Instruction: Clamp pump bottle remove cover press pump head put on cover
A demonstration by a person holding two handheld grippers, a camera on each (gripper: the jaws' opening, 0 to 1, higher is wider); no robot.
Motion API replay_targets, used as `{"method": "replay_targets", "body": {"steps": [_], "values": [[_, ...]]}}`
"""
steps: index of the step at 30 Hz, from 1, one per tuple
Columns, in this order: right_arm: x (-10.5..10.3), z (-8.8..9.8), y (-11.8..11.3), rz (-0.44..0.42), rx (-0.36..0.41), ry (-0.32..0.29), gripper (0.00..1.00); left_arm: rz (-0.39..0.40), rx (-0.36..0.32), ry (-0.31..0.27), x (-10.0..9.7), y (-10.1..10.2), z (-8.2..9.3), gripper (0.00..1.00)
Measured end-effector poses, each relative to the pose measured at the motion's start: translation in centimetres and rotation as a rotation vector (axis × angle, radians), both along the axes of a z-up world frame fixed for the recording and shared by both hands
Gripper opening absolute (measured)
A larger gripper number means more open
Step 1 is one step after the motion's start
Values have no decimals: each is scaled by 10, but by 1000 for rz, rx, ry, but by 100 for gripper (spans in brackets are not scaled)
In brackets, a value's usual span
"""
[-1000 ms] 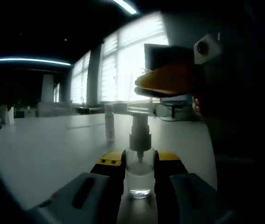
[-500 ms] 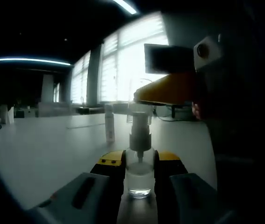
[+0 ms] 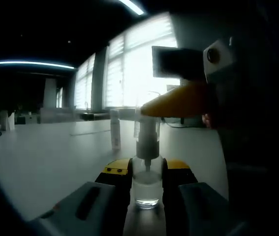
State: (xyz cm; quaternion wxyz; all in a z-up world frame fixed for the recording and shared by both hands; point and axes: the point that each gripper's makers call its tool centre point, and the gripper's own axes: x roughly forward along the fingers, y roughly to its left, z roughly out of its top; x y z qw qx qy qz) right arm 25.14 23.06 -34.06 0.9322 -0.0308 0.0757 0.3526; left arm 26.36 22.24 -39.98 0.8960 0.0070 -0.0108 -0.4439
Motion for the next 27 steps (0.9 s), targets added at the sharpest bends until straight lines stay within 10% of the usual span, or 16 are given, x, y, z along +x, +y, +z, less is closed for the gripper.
{"method": "replay_targets", "body": {"steps": [27], "values": [[0,-13,0,-3,19,1,10,-2,1,-1,-1,0,0,15]]}}
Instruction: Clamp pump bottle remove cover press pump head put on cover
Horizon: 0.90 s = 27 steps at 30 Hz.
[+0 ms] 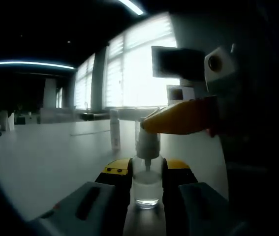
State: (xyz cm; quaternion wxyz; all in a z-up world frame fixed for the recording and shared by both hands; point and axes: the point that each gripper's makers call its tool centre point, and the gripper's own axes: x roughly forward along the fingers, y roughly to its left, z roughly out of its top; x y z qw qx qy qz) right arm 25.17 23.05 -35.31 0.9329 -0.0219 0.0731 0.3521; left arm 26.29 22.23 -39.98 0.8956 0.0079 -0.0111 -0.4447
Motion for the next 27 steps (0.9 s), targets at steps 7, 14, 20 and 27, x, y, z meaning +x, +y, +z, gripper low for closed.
{"method": "replay_targets", "body": {"steps": [7,14,20,27], "values": [[0,-1,-1,0,23,-27,10,0,0,-1,0,0,0,15],[-1,-1,0,2,35,-78,10,1,0,1,1,1,0,15],[-1,-2,1,3,9,-111,10,3,0,2,0,0,0,15],[-1,-8,-2,-2,-21,-115,13,4,1,2,2,1,-1,15]]}}
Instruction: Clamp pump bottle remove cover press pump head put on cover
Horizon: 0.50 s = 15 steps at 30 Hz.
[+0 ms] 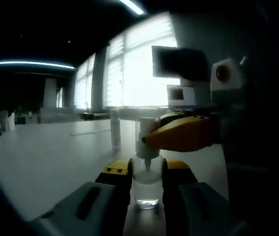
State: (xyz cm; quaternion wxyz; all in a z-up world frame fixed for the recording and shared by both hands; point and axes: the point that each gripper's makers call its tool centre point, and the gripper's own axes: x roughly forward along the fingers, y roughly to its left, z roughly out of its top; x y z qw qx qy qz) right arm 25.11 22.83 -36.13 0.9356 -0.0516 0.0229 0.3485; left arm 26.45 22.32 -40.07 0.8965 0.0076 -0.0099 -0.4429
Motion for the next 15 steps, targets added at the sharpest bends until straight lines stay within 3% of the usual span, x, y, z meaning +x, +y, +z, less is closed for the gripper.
{"method": "replay_targets", "body": {"steps": [15], "values": [[-4,7,-7,3,38,-22,17,1,1,0,0,0,0,15]]}}
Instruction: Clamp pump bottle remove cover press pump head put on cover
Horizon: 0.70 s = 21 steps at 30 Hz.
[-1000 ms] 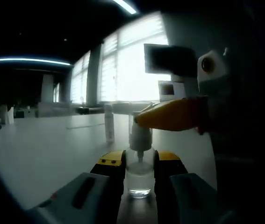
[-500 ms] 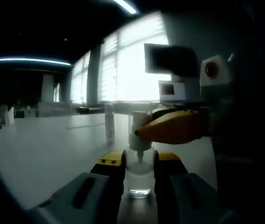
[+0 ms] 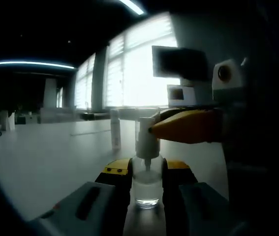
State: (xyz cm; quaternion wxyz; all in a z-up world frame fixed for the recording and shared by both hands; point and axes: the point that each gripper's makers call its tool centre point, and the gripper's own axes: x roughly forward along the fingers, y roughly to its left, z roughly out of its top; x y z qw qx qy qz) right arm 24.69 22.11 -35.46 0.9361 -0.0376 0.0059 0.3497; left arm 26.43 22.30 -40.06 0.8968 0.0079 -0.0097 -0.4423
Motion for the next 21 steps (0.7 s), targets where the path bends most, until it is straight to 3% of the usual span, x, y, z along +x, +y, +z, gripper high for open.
{"method": "replay_targets", "body": {"steps": [21], "values": [[-1,1,-26,-51,47,-16,16,2,1,1,-1,-1,0,15]]}}
